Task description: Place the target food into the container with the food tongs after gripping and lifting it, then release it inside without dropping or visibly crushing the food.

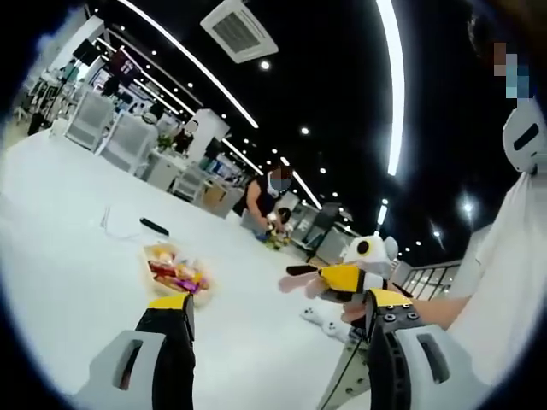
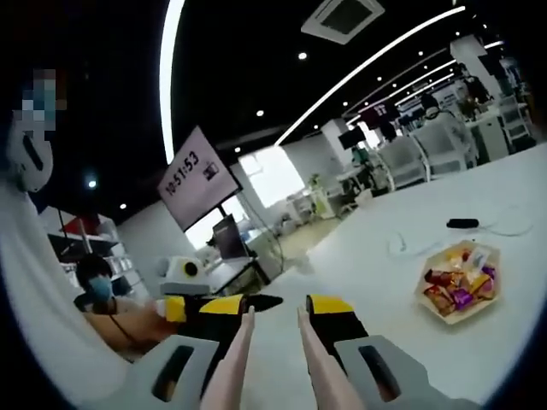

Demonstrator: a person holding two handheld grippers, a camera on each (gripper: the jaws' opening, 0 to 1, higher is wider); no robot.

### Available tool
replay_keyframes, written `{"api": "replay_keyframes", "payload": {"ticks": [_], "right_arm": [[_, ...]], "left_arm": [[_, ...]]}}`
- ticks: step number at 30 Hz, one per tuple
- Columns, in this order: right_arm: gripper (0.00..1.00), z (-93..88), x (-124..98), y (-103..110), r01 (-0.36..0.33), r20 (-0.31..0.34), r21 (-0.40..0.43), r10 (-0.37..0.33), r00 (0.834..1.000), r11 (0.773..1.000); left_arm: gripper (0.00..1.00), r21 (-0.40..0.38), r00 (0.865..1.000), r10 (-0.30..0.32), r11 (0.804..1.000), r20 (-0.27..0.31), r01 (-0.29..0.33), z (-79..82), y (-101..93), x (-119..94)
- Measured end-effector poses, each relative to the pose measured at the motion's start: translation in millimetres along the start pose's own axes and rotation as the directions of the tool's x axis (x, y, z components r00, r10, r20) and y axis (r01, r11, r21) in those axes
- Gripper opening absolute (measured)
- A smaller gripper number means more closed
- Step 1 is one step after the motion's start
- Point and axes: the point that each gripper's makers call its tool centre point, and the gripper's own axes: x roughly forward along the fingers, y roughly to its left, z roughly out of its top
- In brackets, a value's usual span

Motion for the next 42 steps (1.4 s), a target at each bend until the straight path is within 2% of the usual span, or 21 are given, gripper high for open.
{"api": "replay_keyframes", "payload": {"ticks": [4, 8, 13, 16, 18, 26, 28, 34, 40, 42], "right_arm": [[0.26, -2.3, 1.3, 7.1, -0.032, -0.004, 0.009, 0.032, 0.999, 0.999], [0.25, -3.8, 3.1, 14.4, -0.063, -0.007, 0.021, 0.064, 0.998, 0.998], [0.24, -2.0, 5.9, 19.6, -0.097, -0.001, 0.039, 0.097, 0.995, 0.994], [0.23, -1.5, 8.4, 22.3, -0.118, -0.003, 0.052, 0.118, 0.993, 0.992], [0.23, -2.6, 10.0, 24.4, -0.128, -0.009, 0.049, 0.128, 0.992, 0.991], [0.24, -4.5, 16.2, 34.1, -0.186, -0.022, 0.069, 0.188, 0.982, 0.98], [0.24, -1.4, 16.8, 39.3, -0.232, 0.004, 0.126, 0.234, 0.972, 0.964], [0.25, 1.1, 16.1, 36.5, -0.252, 0.001, 0.126, 0.253, 0.967, 0.96], [0.25, -0.4, 16.1, 47.6, -0.307, 0.01, 0.178, 0.31, 0.951, 0.935], [0.25, -1.3, 16.1, 45.6, -0.302, 0.01, 0.175, 0.305, 0.952, 0.937]], "left_arm": [[0.77, -0.005, 1.0, -0.013, 1.0, -0.005, 0.013, -3.5, -3.3, 1.4], [0.67, -0.003, 0.999, -0.046, 0.999, -0.011, 0.046, -5.6, -9.1, 1.3], [0.63, -0.009, 0.998, -0.059, 0.998, -0.006, 0.059, -4.3, -10.9, 1.7], [0.53, -0.011, 0.996, -0.084, 0.996, -0.001, 0.084, -1.6, -11.9, 0.6], [0.51, -0.014, 0.996, -0.091, 0.996, 0.001, 0.091, 0.1, -12.4, 1.3], [0.4, -0.022, 0.991, -0.131, 0.991, -0.02, 0.13, -0.6, -16.2, 4.5], [0.37, -0.024, 0.99, -0.139, 0.99, -0.033, 0.138, -2.5, -16.9, 4.8], [0.27, -0.057, 0.981, -0.193, 0.98, -0.027, 0.191, -0.3, -26.5, 7.9], [0.26, -0.071, 0.967, -0.253, 0.965, -0.027, 0.251, -0.4, -39.5, 9.7], [0.26, -0.086, 0.969, -0.245, 0.966, -0.026, 0.242, -1.5, -38.7, 10.5]]}}
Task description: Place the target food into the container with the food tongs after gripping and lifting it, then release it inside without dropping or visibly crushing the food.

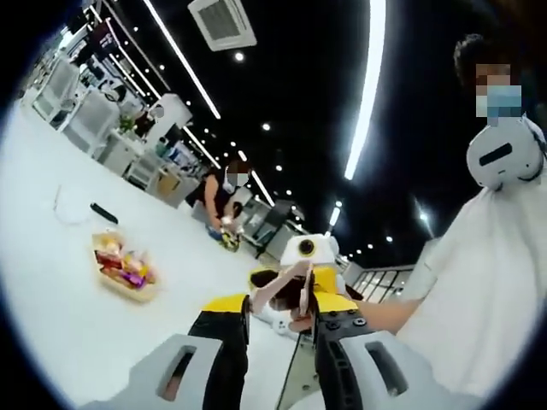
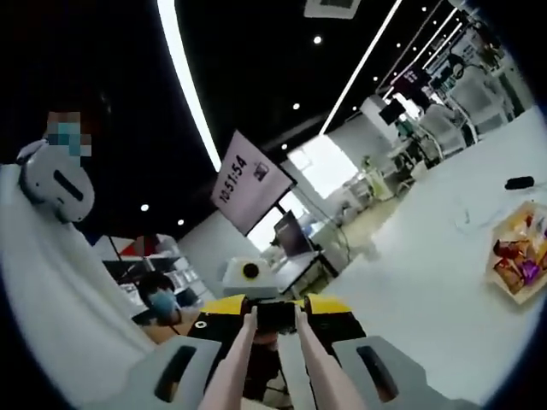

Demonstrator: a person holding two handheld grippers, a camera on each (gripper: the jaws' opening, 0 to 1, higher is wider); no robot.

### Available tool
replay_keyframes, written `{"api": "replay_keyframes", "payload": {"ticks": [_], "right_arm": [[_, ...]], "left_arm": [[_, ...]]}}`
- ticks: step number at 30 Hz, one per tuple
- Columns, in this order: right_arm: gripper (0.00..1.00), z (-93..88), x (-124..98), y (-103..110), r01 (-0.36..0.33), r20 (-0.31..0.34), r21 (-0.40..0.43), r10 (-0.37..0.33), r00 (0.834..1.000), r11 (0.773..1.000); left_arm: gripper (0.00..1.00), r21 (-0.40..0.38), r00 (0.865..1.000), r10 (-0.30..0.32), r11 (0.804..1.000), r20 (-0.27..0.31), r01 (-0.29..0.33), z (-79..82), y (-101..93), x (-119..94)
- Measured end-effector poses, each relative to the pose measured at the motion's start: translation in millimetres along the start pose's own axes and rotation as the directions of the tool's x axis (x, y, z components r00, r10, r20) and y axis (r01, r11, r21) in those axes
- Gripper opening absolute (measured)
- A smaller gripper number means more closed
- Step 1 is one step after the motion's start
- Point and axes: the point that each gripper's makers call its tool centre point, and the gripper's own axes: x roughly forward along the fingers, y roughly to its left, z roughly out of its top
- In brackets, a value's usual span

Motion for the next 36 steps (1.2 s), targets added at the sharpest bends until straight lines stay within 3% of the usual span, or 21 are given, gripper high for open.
{"api": "replay_keyframes", "payload": {"ticks": [13, 21, 25, 31, 36], "right_arm": [[0.25, -7.1, -3.3, -4.4, -0.01, -0.022, 0.039, 0.011, 1.0, 0.999], [0.24, -9.2, -11.9, -0.1, -0.02, -0.024, 0.047, 0.021, 0.999, 0.999], [0.24, -11.9, -12.5, 0.2, -0.024, -0.011, 0.075, 0.025, 1.0, 0.997], [0.25, -11.6, -11.0, 9.9, -0.066, 0.0, 0.1, 0.066, 0.998, 0.993], [0.25, -16.3, -7.2, 12.8, -0.084, -0.009, 0.113, 0.086, 0.996, 0.99]], "left_arm": [[0.21, -0.009, 1.0, -0.014, 1.0, 0.023, 0.014, -7.7, -0.4, 0.0], [0.22, -0.01, 0.999, -0.022, 1.0, 0.031, 0.022, 1.4, -3.1, -7.8], [0.25, -0.056, 0.999, -0.021, 0.998, 0.024, 0.022, -2.4, -2.5, -7.6], [0.3, -0.123, 0.992, -0.076, 0.988, 0.1, 0.088, 3.6, -14.5, -10.4], [0.29, -0.113, 0.991, -0.082, 0.989, 0.105, 0.093, 1.7, -15.0, -11.0]]}}
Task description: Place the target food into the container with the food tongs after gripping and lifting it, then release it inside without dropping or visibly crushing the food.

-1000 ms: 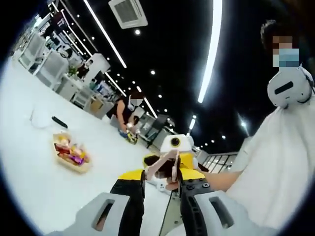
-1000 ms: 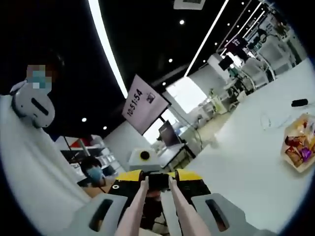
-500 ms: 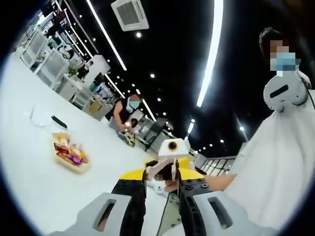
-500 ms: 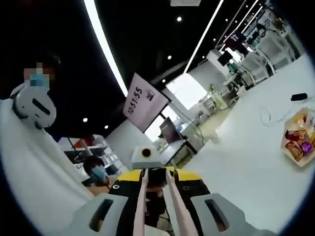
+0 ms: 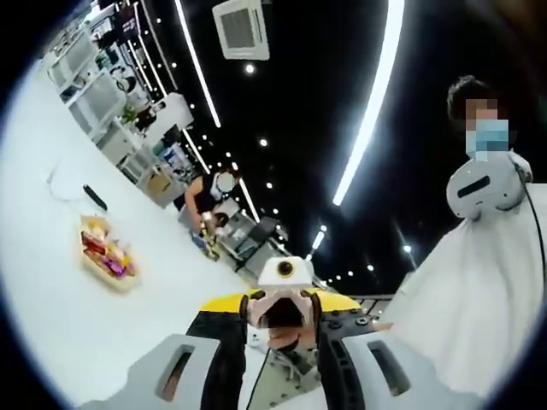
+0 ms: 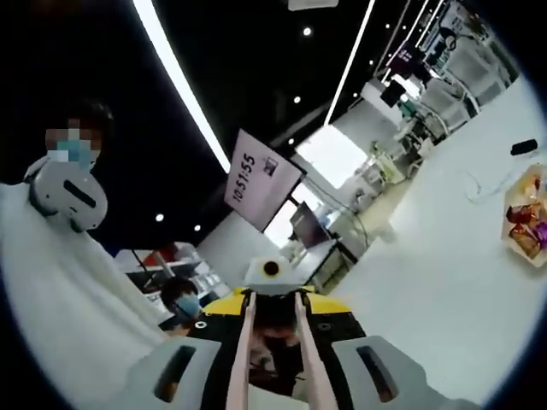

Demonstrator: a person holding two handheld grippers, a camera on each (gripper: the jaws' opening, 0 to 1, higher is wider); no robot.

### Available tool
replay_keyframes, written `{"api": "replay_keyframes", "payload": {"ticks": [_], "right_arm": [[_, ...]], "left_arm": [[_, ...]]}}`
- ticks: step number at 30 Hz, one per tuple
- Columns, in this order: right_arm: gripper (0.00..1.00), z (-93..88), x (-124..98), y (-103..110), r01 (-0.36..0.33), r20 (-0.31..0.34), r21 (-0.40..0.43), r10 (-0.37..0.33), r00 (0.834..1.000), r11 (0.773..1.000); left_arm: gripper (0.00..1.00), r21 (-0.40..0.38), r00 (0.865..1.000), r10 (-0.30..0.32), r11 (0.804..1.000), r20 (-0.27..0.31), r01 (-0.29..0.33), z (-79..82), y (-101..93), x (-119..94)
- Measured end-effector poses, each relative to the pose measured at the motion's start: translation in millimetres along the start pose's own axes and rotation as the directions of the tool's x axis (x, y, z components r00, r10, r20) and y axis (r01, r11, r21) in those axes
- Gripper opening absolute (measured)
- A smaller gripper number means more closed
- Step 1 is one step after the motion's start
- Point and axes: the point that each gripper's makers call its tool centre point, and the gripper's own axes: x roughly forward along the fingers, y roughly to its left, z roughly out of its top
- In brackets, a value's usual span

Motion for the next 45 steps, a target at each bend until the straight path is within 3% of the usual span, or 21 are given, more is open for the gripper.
{"api": "replay_keyframes", "payload": {"ticks": [12, 37, 43, 45], "right_arm": [[0.25, -3.7, 4.7, -0.4, -0.017, 0.02, 0.028, 0.017, 1.0, 0.999], [0.25, 0.9, 20.2, -4.9, -0.015, 0.038, 0.044, 0.013, 0.999, 0.999], [0.23, -1.5, 25.0, -7.7, -0.002, 0.031, 0.044, 0.001, 1.0, 0.999], [0.21, -3.2, 26.4, -9.7, 0.008, 0.022, 0.036, -0.009, 1.0, 0.999]], "left_arm": [[0.27, 0.038, 1.0, 0.002, 0.999, -0.014, -0.001, -2.2, -1.3, -6.3], [0.29, -0.038, 0.999, 0.042, 0.998, 0.001, -0.042, 9.6, 6.4, -18.1], [0.19, -0.077, 0.999, 0.046, 0.996, 0.012, -0.045, 10.1, 7.3, -23.9], [0.14, -0.075, 0.997, 0.076, 0.994, 0.006, -0.075, 8.5, 11.2, -26.5]]}}
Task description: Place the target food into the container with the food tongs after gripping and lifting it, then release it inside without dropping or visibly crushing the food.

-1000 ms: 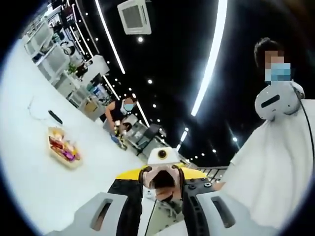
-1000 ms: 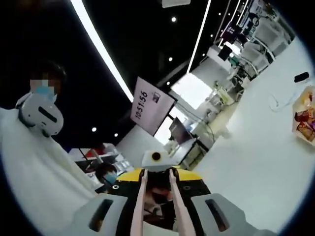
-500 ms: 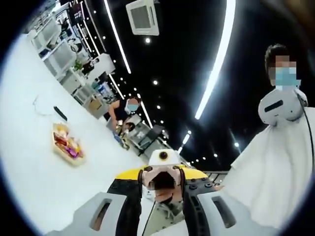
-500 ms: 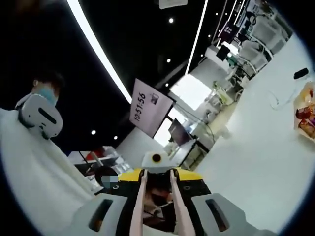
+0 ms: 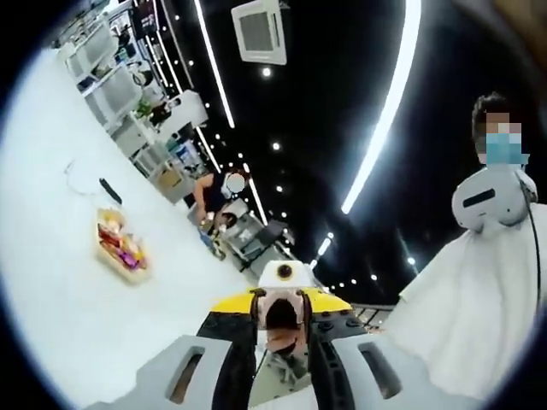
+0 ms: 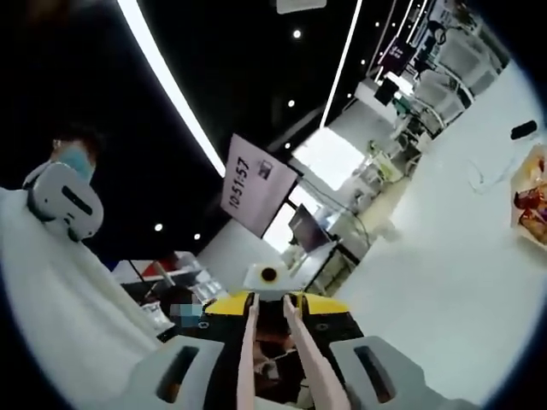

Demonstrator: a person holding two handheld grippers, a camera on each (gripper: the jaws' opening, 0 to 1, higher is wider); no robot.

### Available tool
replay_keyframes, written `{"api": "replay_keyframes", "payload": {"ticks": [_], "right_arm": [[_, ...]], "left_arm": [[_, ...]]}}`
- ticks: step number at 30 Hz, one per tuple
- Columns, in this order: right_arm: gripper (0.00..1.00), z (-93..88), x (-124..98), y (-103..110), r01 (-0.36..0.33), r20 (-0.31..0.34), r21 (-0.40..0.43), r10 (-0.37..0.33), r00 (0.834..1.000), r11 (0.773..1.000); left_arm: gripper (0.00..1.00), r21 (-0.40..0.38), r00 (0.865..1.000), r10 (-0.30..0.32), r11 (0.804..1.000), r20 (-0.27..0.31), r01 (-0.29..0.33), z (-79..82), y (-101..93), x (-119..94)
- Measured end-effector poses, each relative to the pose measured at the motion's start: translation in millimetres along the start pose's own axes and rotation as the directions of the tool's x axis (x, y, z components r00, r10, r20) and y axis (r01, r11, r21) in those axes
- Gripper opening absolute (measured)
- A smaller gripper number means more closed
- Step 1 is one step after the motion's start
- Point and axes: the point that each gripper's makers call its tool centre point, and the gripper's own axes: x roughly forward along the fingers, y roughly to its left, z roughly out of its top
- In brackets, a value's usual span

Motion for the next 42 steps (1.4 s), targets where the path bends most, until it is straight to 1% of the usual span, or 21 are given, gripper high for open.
{"api": "replay_keyframes", "payload": {"ticks": [2, 4, 7, 11, 13, 14, 15, 18, 22, 25, 26, 27, 29, 31, 32, 33, 36, 38, 39, 41, 42], "right_arm": [[0.21, -0.4, 0.7, 0.5, 0.0, -0.002, -0.006, 0.0, 1.0, 1.0], [0.21, -0.2, 1.1, 1.8, -0.002, -0.001, -0.007, 0.002, 1.0, 1.0], [0.21, -1.7, 0.9, 2.9, -0.002, -0.009, -0.008, 0.002, 1.0, 1.0], [0.22, -3.9, -0.2, 1.8, 0.003, -0.007, 0.001, -0.003, 1.0, 1.0], [0.22, -4.1, -0.7, 1.5, 0.005, -0.006, 0.007, -0.005, 1.0, 1.0], [0.22, -4.8, -1.2, 0.3, 0.013, -0.016, 0.005, -0.013, 1.0, 1.0], [0.22, -4.8, -1.3, -0.3, 0.023, -0.026, -0.007, -0.023, 0.999, 1.0], [0.22, -3.0, -3.2, -0.4, 0.024, -0.017, -0.004, -0.024, 1.0, 1.0], [0.22, -4.2, -4.7, 0.5, 0.02, -0.009, -0.004, -0.02, 1.0, 1.0], [0.23, -3.7, -6.9, 3.8, 0.01, 0.004, -0.005, -0.01, 1.0, 1.0], [0.22, -1.9, -8.1, 5.8, -0.002, 0.019, -0.001, 0.002, 1.0, 1.0], [0.22, -0.6, -9.0, 6.3, -0.012, 0.039, 0.031, 0.011, 0.999, 0.999], [0.22, -2.5, -7.8, 6.1, -0.011, 0.028, 0.029, 0.01, 1.0, 1.0], [0.23, -1.9, -5.8, 6.9, -0.018, 0.018, 0.024, 0.017, 1.0, 1.0], [0.23, 0.9, -3.0, 6.2, -0.02, 0.015, 0.026, 0.02, 1.0, 0.999], [0.23, 1.7, -1.6, 6.8, -0.022, 0.013, 0.026, 0.021, 1.0, 0.999], [0.23, 1.1, 2.1, 10.8, -0.031, 0.007, 0.018, 0.031, 1.0, 0.999], [0.23, -2.4, 4.5, 12.3, -0.029, -0.003, 0.004, 0.029, 1.0, 1.0], [0.23, -5.0, 5.3, 13.0, -0.03, -0.014, 0.001, 0.03, 0.999, 1.0], [0.23, -13.1, 6.2, 12.0, -0.02, -0.044, -0.016, 0.019, 0.999, 1.0], [0.23, -16.7, 5.7, 13.2, -0.025, -0.055, -0.016, 0.025, 0.998, 1.0]], "left_arm": [[0.13, 0.011, 1.0, -0.016, 1.0, 0.01, 0.016, 0.8, -4.0, -0.3], [0.13, 0.017, 1.0, -0.016, 1.0, 0.015, 0.016, 1.0, -5.6, -0.5], [0.13, 0.007, 1.0, -0.02, 1.0, 0.022, 0.02, 0.6, -5.3, -0.4], [0.14, 0.0, 1.0, -0.018, 1.0, 0.016, 0.018, 0.1, -3.0, -0.4], [0.14, -0.018, 0.999, -0.026, 0.999, 0.036, 0.027, 4.6, -1.7, -2.5], [0.15, -0.025, 0.998, -0.026, 0.999, 0.054, 0.028, 9.9, 0.0, -6.7], [0.15, -0.028, 0.998, -0.024, 0.999, 0.059, 0.026, 11.9, 0.4, -8.3], [0.16, -0.025, 0.998, -0.02, 0.999, 0.057, 0.021, 13.2, -2.3, -11.9], [0.18, -0.032, 0.999, -0.015, 0.999, 0.043, 0.016, 10.6, -3.4, -11.4], [0.22, -0.058, 0.999, -0.016, 0.998, 0.039, 0.018, 7.9, -3.8, -9.9], [0.24, -0.086, 0.999, -0.018, 0.996, 0.027, 0.021, 5.7, -4.9, -9.1], [0.26, -0.078, 1.0, -0.02, 0.997, 0.021, 0.021, 5.9, -5.6, -7.6], [0.28, -0.035, 0.999, -0.026, 0.999, 0.021, 0.027, 8.6, -6.5, -7.7], [0.3, -0.028, 0.999, -0.03, 0.999, 0.018, 0.03, 8.9, -7.4, -9.1], [0.31, -0.021, 0.999, -0.024, 0.999, 0.027, 0.025, 10.2, -7.5, -9.6], [0.32, 0.002, 0.999, -0.02, 1.0, 0.043, 0.02, 12.0, -8.4, -10.1], [0.39, 0.002, 0.999, -0.024, 1.0, 0.035, 0.023, 8.2, -10.3, -11.3], [0.47, -0.005, 1.0, -0.021, 1.0, 0.017, 0.022, 3.4, -10.9, -10.5], [0.47, -0.009, 1.0, -0.015, 1.0, 0.011, 0.015, 1.2, -10.5, -10.6], [0.35, -0.013, 1.0, -0.013, 1.0, 0.025, 0.014, 1.1, -8.7, -12.6], [0.32, -0.031, 0.999, -0.033, 0.999, 0.034, 0.034, 1.7, -11.3, -13.7]]}}
